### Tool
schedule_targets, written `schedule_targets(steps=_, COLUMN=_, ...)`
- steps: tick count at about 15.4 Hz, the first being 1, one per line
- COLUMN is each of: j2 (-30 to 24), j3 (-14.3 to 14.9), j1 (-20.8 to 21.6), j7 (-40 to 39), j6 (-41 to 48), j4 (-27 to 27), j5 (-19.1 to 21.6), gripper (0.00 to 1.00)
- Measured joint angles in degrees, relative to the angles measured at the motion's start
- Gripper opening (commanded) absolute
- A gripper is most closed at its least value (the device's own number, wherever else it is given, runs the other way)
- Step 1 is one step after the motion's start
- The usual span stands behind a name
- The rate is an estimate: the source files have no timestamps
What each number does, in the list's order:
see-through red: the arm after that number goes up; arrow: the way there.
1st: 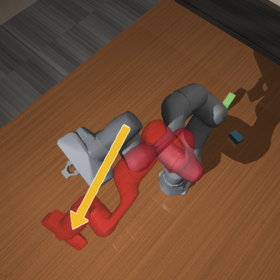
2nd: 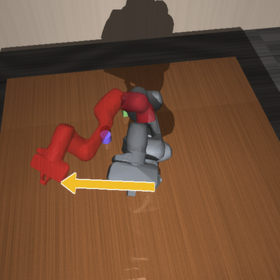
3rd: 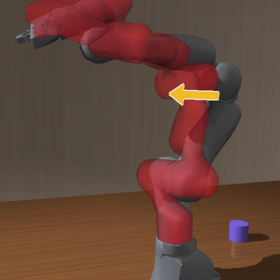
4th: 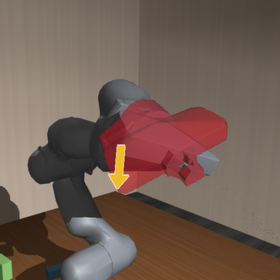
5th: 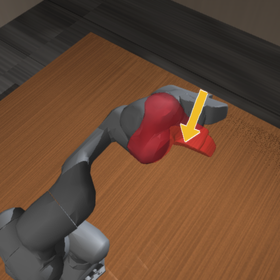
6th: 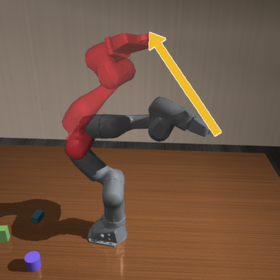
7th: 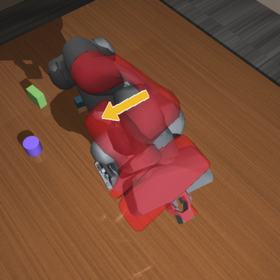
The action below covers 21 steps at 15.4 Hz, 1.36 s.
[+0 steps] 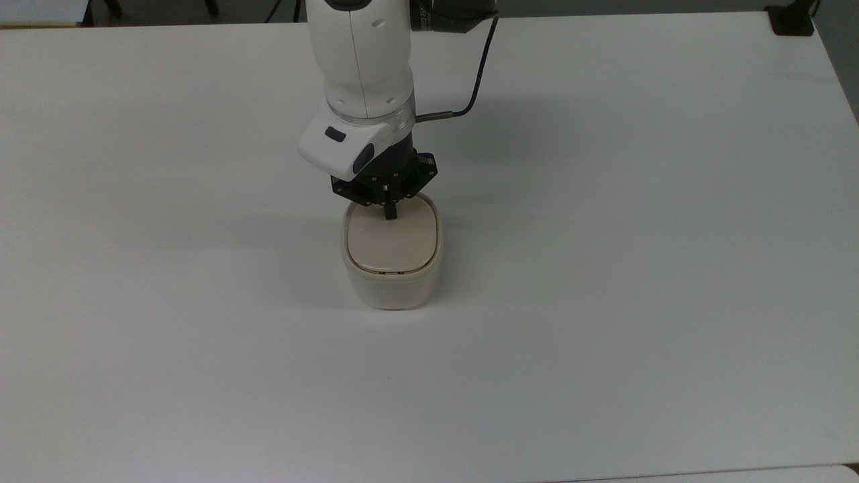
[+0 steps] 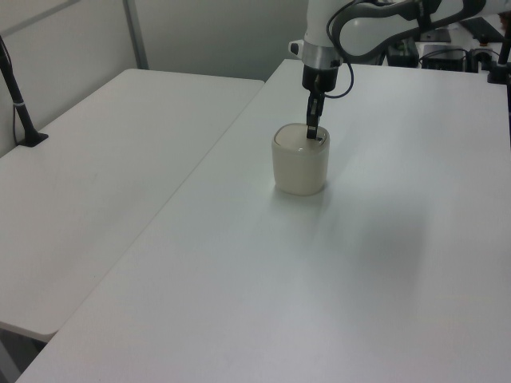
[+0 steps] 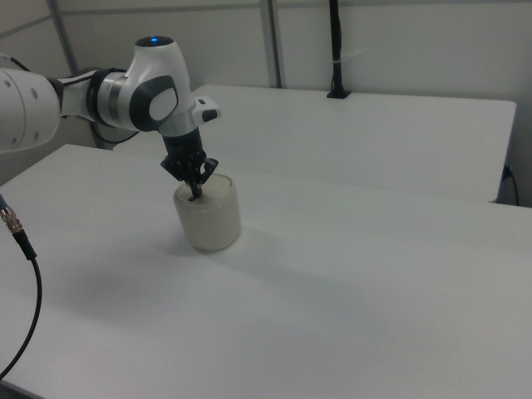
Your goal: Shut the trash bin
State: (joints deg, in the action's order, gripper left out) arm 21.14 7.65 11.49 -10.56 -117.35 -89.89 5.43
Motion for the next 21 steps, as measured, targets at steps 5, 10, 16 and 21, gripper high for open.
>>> schedule_targets(steps=5, j2=-0.10, j3=0.01, j1=-0.02, j7=-0.04, j6=0.00, j4=0.05, j5=-0.01, gripper=0.18)
schedule_targets(steps=10, j2=-4.03, j3=0.36, j1=-0.99, j7=0.45, j6=9.46, j4=-0.05, j5=-2.90, gripper=1.00)
schedule_targets(steps=16, j2=-15.58, j3=0.51, j1=-2.90, j7=6.55, j6=17.13, j4=-5.06, j5=-8.84, gripper=1.00)
schedule_targets(steps=21, j2=-19.59, j3=0.53, j1=-4.82, j7=11.20, j6=18.92, j4=-7.33, j5=-9.10, gripper=1.00)
